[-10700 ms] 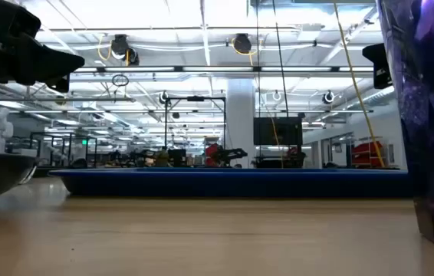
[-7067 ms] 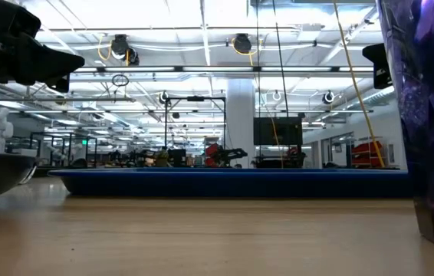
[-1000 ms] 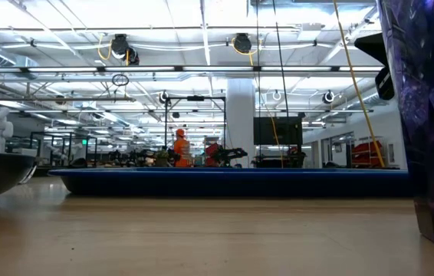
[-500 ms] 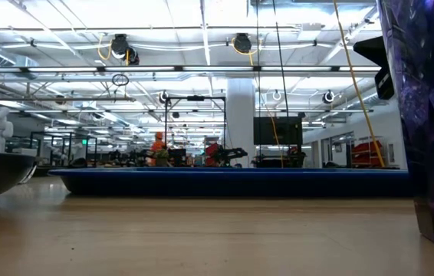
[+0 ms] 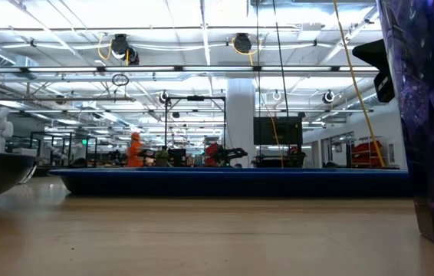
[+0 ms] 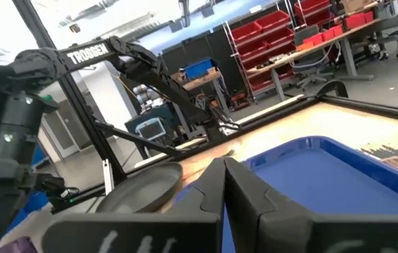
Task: Pick and place plate/cup/fork/spoon on tray
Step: Put the purple glass on the blue serving tray
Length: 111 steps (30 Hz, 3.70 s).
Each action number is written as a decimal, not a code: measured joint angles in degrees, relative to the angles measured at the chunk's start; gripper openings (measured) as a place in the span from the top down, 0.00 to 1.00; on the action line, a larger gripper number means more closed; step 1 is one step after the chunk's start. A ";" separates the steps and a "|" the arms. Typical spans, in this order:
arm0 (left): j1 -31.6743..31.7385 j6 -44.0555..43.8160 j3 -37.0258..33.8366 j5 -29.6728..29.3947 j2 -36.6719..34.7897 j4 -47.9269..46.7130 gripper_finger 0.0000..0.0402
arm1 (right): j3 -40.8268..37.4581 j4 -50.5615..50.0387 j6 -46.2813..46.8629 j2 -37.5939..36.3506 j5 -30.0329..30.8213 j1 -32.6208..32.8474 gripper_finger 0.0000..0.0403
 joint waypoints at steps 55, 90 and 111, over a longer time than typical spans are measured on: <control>1.73 1.62 -0.07 -1.58 -6.98 -6.17 0.98 | 0.01 -0.41 0.18 0.33 -0.28 -0.02 1.00; 6.23 -35.12 0.00 -30.05 -25.03 -40.46 0.97 | 0.00 -0.41 0.22 0.44 -0.24 0.00 1.00; 21.31 -34.06 0.00 -28.45 -25.00 -44.18 0.98 | 0.00 -0.41 0.25 0.44 -0.28 -0.01 1.00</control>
